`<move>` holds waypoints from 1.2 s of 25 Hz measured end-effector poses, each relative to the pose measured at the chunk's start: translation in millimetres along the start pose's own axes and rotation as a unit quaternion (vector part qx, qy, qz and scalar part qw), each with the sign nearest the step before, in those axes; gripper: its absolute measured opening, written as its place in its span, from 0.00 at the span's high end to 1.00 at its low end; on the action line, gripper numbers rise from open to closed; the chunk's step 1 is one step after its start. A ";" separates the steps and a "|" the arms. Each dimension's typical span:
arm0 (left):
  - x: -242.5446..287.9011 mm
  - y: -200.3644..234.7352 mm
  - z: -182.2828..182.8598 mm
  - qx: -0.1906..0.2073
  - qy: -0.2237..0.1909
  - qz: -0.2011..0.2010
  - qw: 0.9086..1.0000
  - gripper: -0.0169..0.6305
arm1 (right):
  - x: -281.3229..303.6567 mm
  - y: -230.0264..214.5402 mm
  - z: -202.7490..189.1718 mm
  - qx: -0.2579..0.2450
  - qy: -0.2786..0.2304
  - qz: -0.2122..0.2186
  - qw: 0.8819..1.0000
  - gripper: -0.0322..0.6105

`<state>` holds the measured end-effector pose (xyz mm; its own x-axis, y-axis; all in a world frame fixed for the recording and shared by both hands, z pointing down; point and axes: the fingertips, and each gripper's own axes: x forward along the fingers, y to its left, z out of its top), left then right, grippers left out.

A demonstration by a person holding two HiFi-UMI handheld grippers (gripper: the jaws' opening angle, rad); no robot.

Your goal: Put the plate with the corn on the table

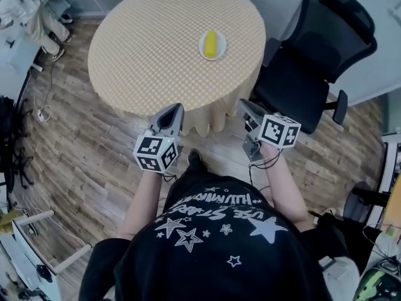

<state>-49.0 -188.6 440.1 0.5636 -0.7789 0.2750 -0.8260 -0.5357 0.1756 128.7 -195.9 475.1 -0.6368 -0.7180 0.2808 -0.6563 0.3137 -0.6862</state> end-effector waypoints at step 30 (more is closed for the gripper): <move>-119.6 -140.4 -46.1 -0.008 -0.033 0.076 0.997 0.97 | -136.2 19.8 -90.1 -0.058 0.059 0.052 0.995 0.87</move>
<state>-0.9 -5.2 426.1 0.4314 -0.8707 0.2362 -0.9014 -0.4051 0.1528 166.0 -35.9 483.7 -0.7420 -0.6024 0.2943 -0.6230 0.4572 -0.6347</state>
